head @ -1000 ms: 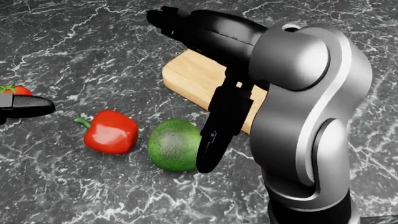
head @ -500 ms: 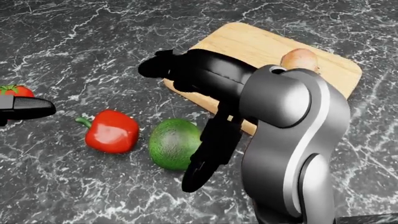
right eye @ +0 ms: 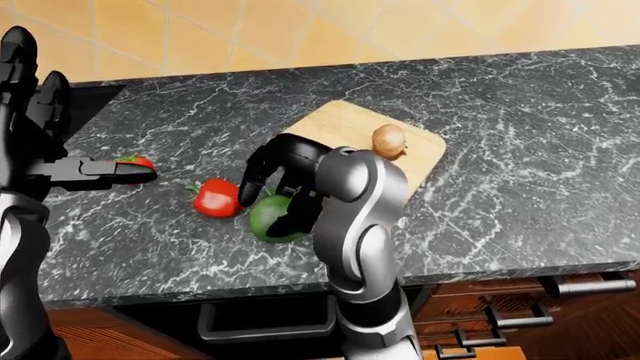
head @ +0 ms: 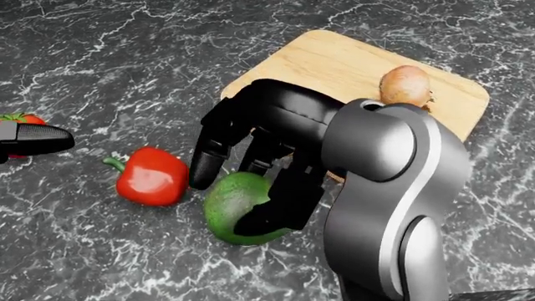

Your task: Place the avocado, onion, tomato and bell pepper on the cutting board.

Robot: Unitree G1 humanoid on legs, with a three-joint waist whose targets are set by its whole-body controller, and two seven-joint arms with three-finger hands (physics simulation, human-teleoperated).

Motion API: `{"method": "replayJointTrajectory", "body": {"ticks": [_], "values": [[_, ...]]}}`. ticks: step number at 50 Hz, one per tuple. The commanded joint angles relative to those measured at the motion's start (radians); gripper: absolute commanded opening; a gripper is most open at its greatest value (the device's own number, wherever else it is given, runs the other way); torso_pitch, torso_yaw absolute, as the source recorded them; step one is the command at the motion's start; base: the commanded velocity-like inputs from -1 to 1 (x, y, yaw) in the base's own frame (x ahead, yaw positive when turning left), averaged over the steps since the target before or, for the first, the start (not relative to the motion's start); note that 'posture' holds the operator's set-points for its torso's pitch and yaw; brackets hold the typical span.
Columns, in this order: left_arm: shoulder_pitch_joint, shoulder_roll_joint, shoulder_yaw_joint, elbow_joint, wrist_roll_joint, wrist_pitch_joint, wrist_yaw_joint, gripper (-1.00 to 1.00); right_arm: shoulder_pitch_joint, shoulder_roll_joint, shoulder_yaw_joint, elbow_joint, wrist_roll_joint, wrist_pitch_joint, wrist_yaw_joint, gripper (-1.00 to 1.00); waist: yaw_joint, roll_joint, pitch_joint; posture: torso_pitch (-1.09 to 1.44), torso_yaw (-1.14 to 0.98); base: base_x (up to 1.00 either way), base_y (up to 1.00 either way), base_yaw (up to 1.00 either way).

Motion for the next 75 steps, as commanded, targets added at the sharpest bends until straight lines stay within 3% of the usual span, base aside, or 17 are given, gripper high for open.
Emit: {"method": "replayJointTrajectory", "body": {"ticks": [1,15,24,31,34,51,75], "values": [[-0.026,0.014,0.010,-0.026,0.001,-0.021,0.006,1.00,-0.031,0.000,-0.003,-0.036,-0.008,-0.005,0.003,-0.28,-0.001,0.005,-0.025,0.00,0.00,0.00,0.00,0.00],[-0.018,0.012,0.012,-0.031,0.002,-0.023,0.004,1.00,-0.141,-0.046,-0.047,-0.049,-0.057,0.012,0.084,-0.57,-0.004,0.006,-0.018,0.00,0.00,0.00,0.00,0.00],[-0.011,0.007,0.008,-0.028,0.007,-0.031,0.005,1.00,-0.216,-0.152,-0.107,-0.016,-0.029,0.001,0.087,-0.66,-0.003,0.003,-0.015,0.00,0.00,0.00,0.00,0.00],[-0.006,0.003,0.008,-0.029,0.009,-0.033,0.003,1.00,-0.191,-0.257,-0.151,-0.004,0.000,-0.044,0.036,-0.69,-0.001,-0.004,-0.015,0.00,0.00,0.00,0.00,0.00],[-0.004,0.004,0.011,-0.032,0.009,-0.033,0.001,1.00,-0.188,-0.277,-0.148,0.021,0.008,-0.078,0.003,-0.69,-0.001,-0.005,-0.015,0.00,0.00,0.00,0.00,0.00],[-0.028,0.006,-0.002,-0.019,0.014,-0.027,0.000,1.00,-0.181,-0.297,-0.159,0.045,-0.033,-0.164,-0.043,-0.74,0.000,-0.009,-0.015,0.00,0.00,0.00,0.00,0.00],[-0.014,-0.003,-0.002,-0.031,0.023,-0.030,-0.006,1.00,-0.115,-0.355,-0.201,0.004,-0.031,-0.173,-0.096,-0.73,0.003,-0.014,-0.017,0.00,0.00,0.00,0.00,0.00]]}}
